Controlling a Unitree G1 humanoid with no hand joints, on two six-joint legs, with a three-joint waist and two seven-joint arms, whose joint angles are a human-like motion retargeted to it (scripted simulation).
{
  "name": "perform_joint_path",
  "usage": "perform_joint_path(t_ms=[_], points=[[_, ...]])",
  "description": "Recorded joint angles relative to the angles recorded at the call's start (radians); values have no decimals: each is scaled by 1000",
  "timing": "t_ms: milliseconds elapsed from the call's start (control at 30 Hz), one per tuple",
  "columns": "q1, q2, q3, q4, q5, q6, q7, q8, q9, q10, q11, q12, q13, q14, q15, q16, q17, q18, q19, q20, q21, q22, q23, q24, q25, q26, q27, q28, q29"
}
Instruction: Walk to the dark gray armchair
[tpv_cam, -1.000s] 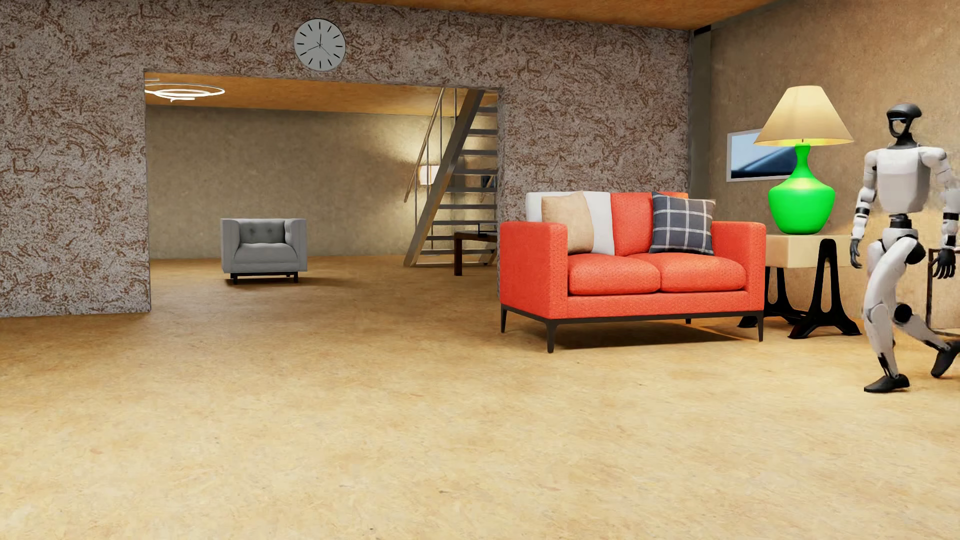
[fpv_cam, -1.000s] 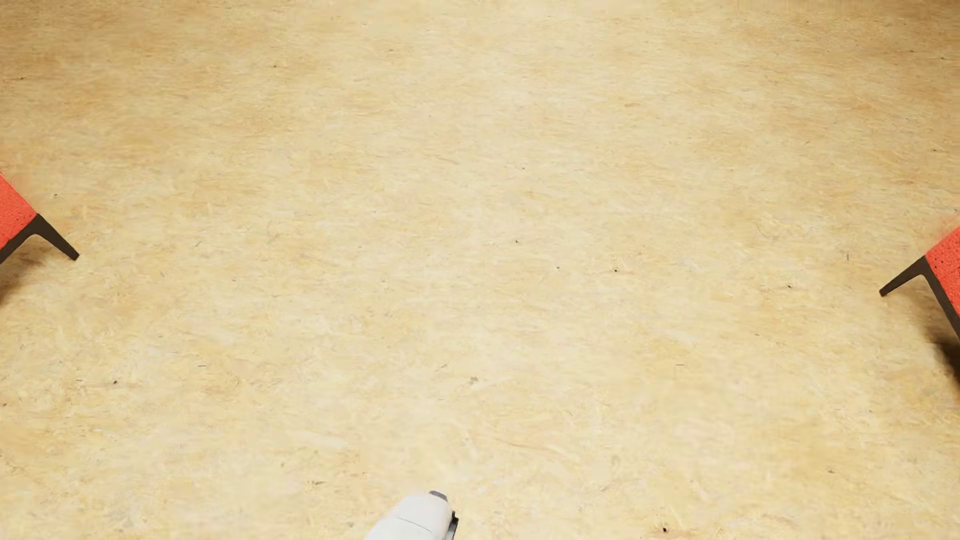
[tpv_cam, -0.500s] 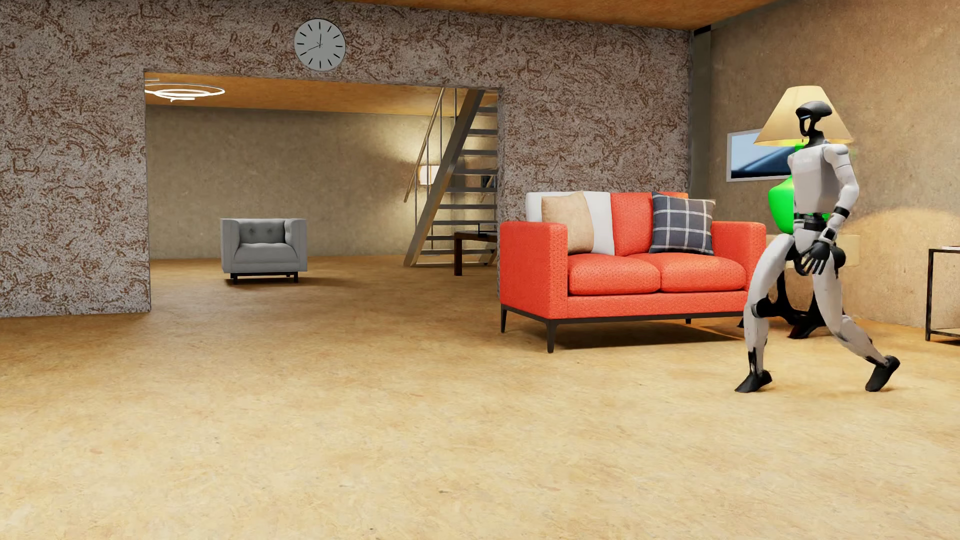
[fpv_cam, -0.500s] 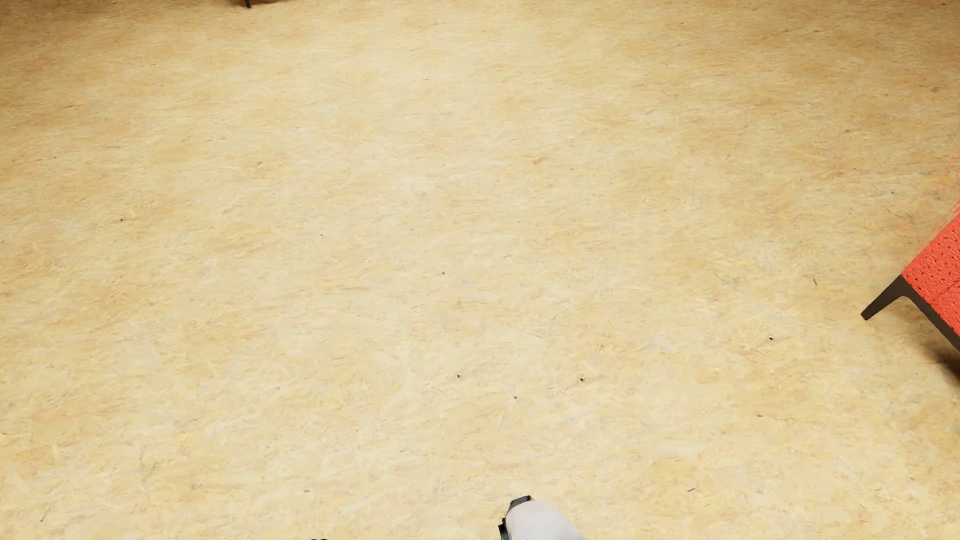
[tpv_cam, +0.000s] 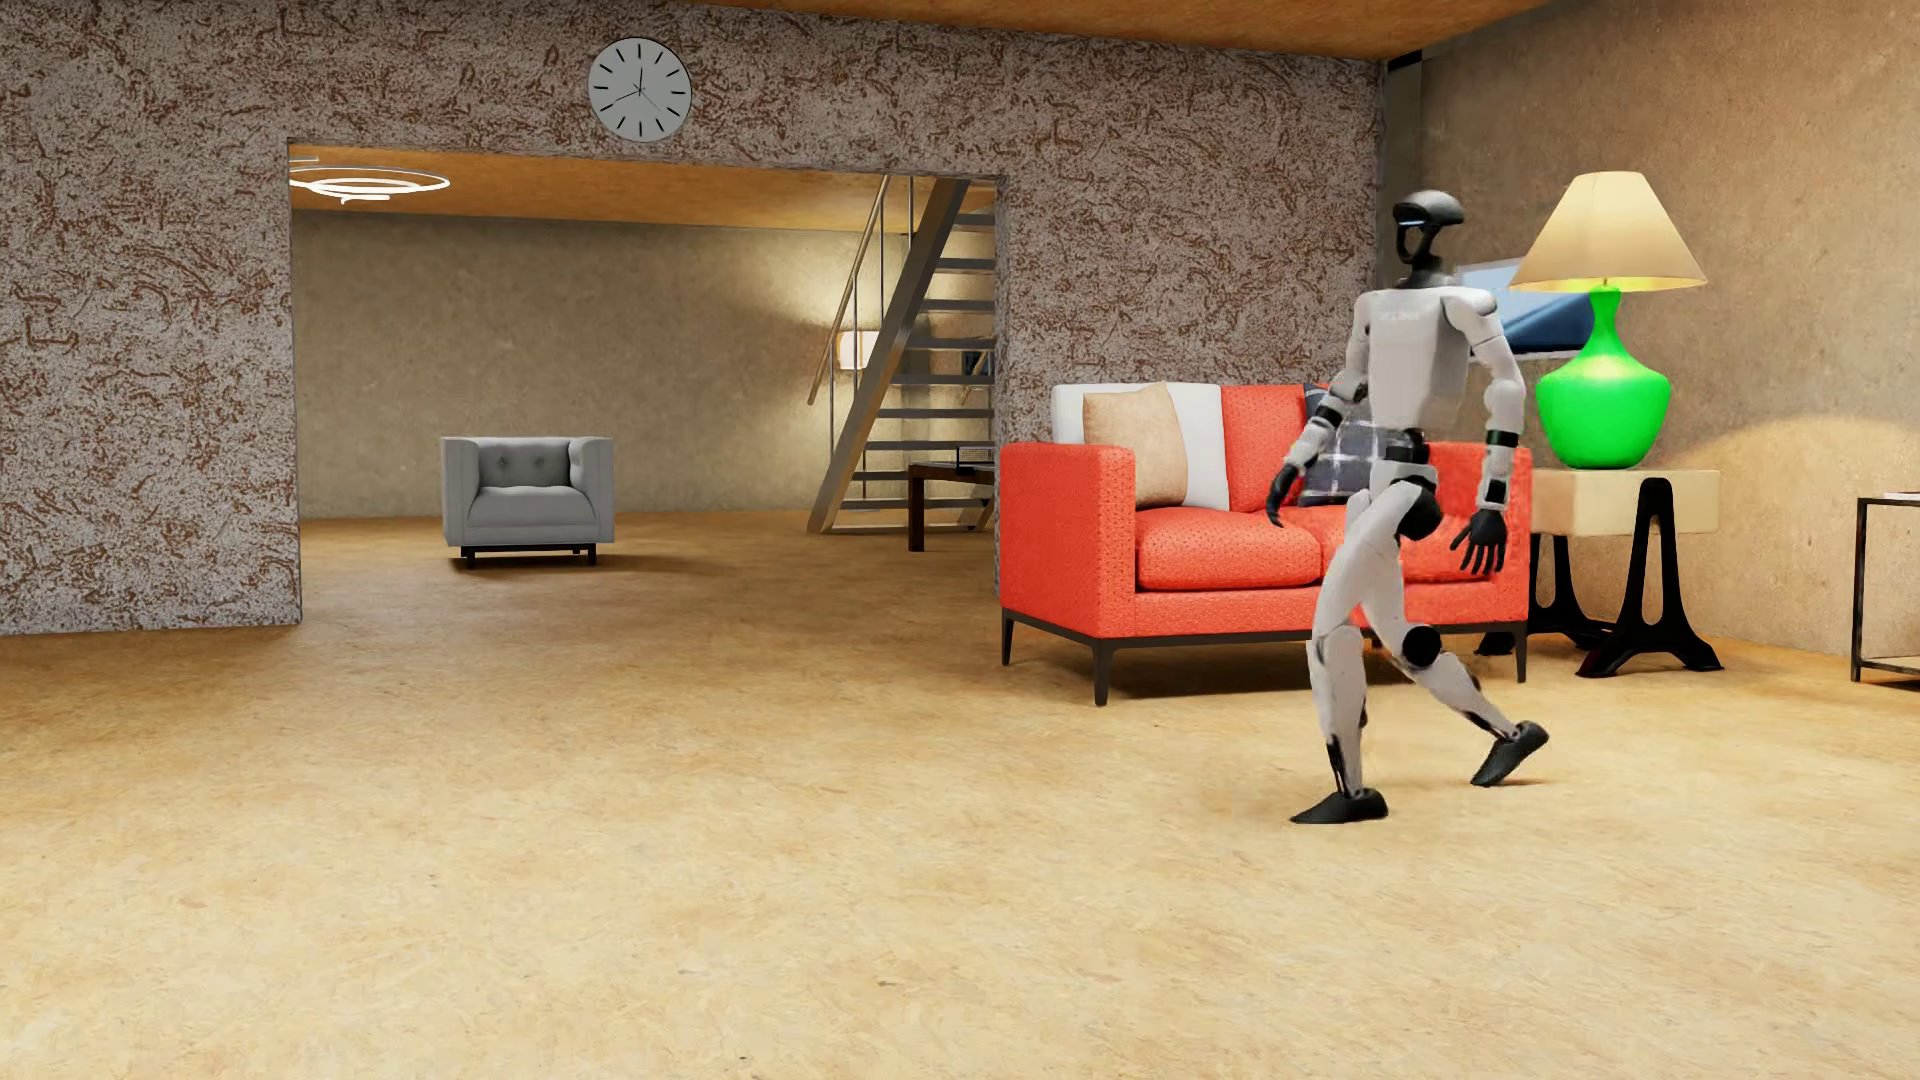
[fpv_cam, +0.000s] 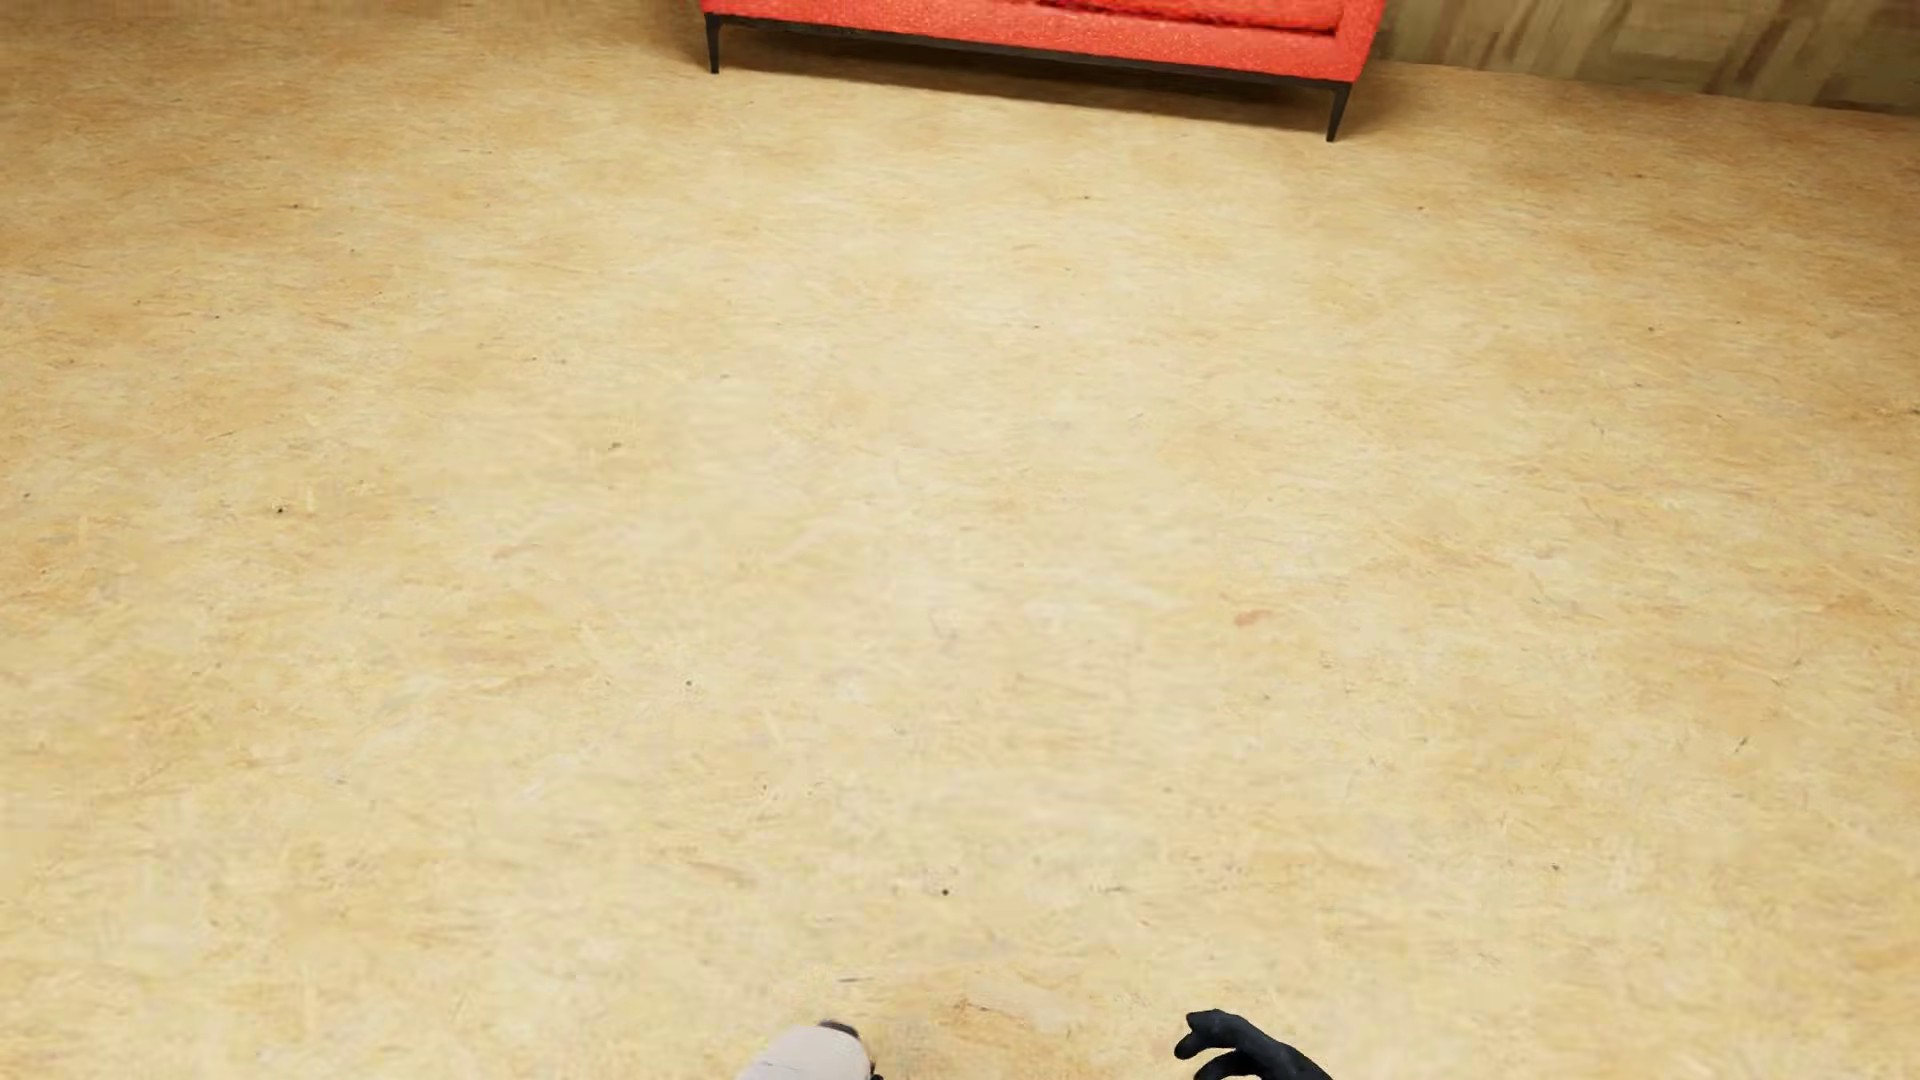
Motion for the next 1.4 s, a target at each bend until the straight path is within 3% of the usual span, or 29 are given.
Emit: perform_joint_path(t_ms=[33, 67, 133, 200, 233, 267, 300, 333, 367, 400, 433, 467, 533, 567, 633, 700, 733, 800, 833, 867, 900, 933, 1000, 1033, 1167, 1233, 1300, 1333, 1400], points=[[30, -37, 5, -50, -45, -33, 0, 0, 6, 82, 181, -3, 32, -36, 204, -2, 32, 0, 0, 3, -10, 25, 32, 0, 0, 0, 0, 0, 0], [67, -155, -18, -84, -40, -29, 0, 0, 6, 95, 438, -17, 60, -90, 366, -9, 44, 0, 0, 20, 5, 33, 48, 0, 0, 0, 0, 0, 0], [234, -392, -79, -114, -54, -21, 0, 0, 45, 48, 838, -37, 73, -162, 306, -14, 57, 0, 0, 40, 104, -21, 86, 0, 0, 0, 0, 0, 0], [383, -585, -210, -87, -19, 36, 0, 0, 56, -33, 741, -66, 145, -187, 328, -13, 54, 0, 0, 34, 127, -106, 54, 0, 0, 0, 0, 0, 0], [467, -636, -260, -65, -5, 48, 0, 0, 65, -68, 536, -85, 151, -201, 415, 1, 70, 0, 0, 32, 179, -144, 144, 0, 0, 0, 0, 0, 0], [525, -695, -307, -66, -6, 54, 0, 0, 52, -110, 302, -96, 182, -219, 459, 3, 80, 0, 0, 57, 140, -189, 171, 0, 0, 0, 0, 0, 0], [608, -707, -335, -64, 5, 57, 0, 0, 42, -150, 58, -103, 206, -251, 355, 11, 80, 0, 0, 75, 136, -227, 197, 0, 0, 0, 0, 0, 0], [669, -704, -349, -82, 13, 44, 0, 0, 25, -181, -70, -115, 223, -294, 4, 24, 73, 0, 0, 109, 165, -263, 201, 0, 0, 0, 0, 0, 0], [703, -726, -359, -88, 5, 38, 0, 0, -1, -181, -427, -120, 245, -351, 287, 38, 63, 0, 0, 140, 187, -289, 202, 0, 0, 0, 0, 0, 0], [733, -745, -372, -103, 5, 30, 0, 0, -9, -177, -455, -126, 265, -388, 325, 44, 58, 0, 0, 167, 209, -289, 212, 0, 0, 0, 0, 0, 0], [763, -779, -388, -98, 22, 43, 0, 0, 0, -148, -95, -118, 275, -393, -20, 38, 55, 0, 0, 201, 225, -280, 225, 0, 0, 0, 0, 0, 0], [779, -782, -393, -88, 57, 59, 0, 0, 0, -81, -61, -102, 286, -351, 96, 29, 50, 0, 0, 234, 227, -253, 235, 0, 0, 0, 0, 0, 0], [670, -761, -368, 8, 152, 122, 0, 0, 16, 319, 13, -65, 300, -22, 380, -5, 42, 0, 0, 236, 222, -175, 264, 0, 0, 0, 0, 0, 0], [555, -726, -348, 37, 184, 128, 0, 0, 28, 545, 45, -48, 293, -36, 402, -10, 38, 0, 0, 229, 205, -152, 257, 0, 0, 0, 0, 0, 0], [351, -580, -300, 43, 192, 99, 0, 0, 64, 615, 12, -37, 265, -192, 334, -12, 34, 0, 0, 183, 150, -104, 214, 0, 0, 0, 0, 0, 0], [251, -459, -185, 31, 186, 41, 0, 0, 70, 282, -13, -2, 224, -223, 208, 8, 19, 0, 0, 171, 139, -97, 128, 0, 0, 0, 0, 0, 0], [227, -404, -160, 36, 181, 18, 0, 0, 60, 66, -38, 29, 203, -178, 143, 15, 19, 0, 0, 192, 110, -101, 103, 0, 0, 0, 0, 0, 0], [166, -349, -133, 58, 166, -10, 0, 0, 26, -175, -34, 76, 166, 342, 15, 14, -2, 0, 0, 191, 41, -94, 37, 0, 0, 0, 0, 0, 0], [149, -300, -113, 85, 164, -5, 0, 0, 20, -142, -16, 102, 155, 414, -55, 13, -19, 0, 0, 184, 19, -92, 10, 0, 0, 0, 0, 0, 0], [176, -242, -90, 95, 164, -4, 0, 0, 34, -53, 24, 124, 149, 291, -90, 12, -29, 0, 0, 195, 11, -96, -13, 0, 0, 0, 0, 0, 0], [195, -260, -65, 69, 147, -25, 0, 0, 34, -17, 107, 111, 143, 137, -46, 15, -23, 0, 0, 166, -6, -74, -18, 0, 0, 0, 0, 0, 0], [226, -311, -40, 73, 129, -45, 0, 0, 40, 22, 220, 85, 131, 31, 80, 16, 13, 0, 0, 155, -45, -50, 5, 0, 0, 0, 0, 0, 0], [308, -419, -74, 106, 89, -81, 0, 0, 62, 5, 320, 20, 98, -66, 346, 52, 49, 0, 0, 152, 45, -25, 14, 0, 0, 0, 0, 0, 0], [347, -493, -108, 136, 70, -85, 0, 0, 59, -15, 341, 9, 113, -93, 377, 57, 56, 0, 0, 193, 58, -44, -7, 0, 0, 0, 0, 0, 0], [542, -735, -225, 192, -21, -48, 0, 0, 39, -59, 222, 5, 205, -220, 308, 57, 72, 0, 0, 216, 157, -167, 75, 0, 0, 0, 0, 0, 0], [649, -829, -281, 170, -49, -25, 0, 0, 26, -98, 73, -10, 262, -264, 262, 47, 61, 0, 0, 209, 163, -221, 120, 0, 0, 0, 0, 0, 0], [730, -903, -340, 131, -74, -13, 0, 0, 19, -127, -23, -44, 309, -314, 116, 54, 42, 0, 0, 209, 205, -259, 178, 0, 0, 0, 0, 0, 0], [751, -935, -386, 129, -95, -1, 0, 0, 26, -120, -29, -76, 329, -339, 118, 61, 32, 0, 0, 182, 236, -274, 209, 0, 0, 0, 0, 0, 0], [813, -1028, -463, 155, -100, 37, 0, 0, 51, -99, 104, -122, 362, -309, 405, 75, 22, 0, 0, 173, 260, -291, 264, 0, 0, 0, 0, 0, 0]])
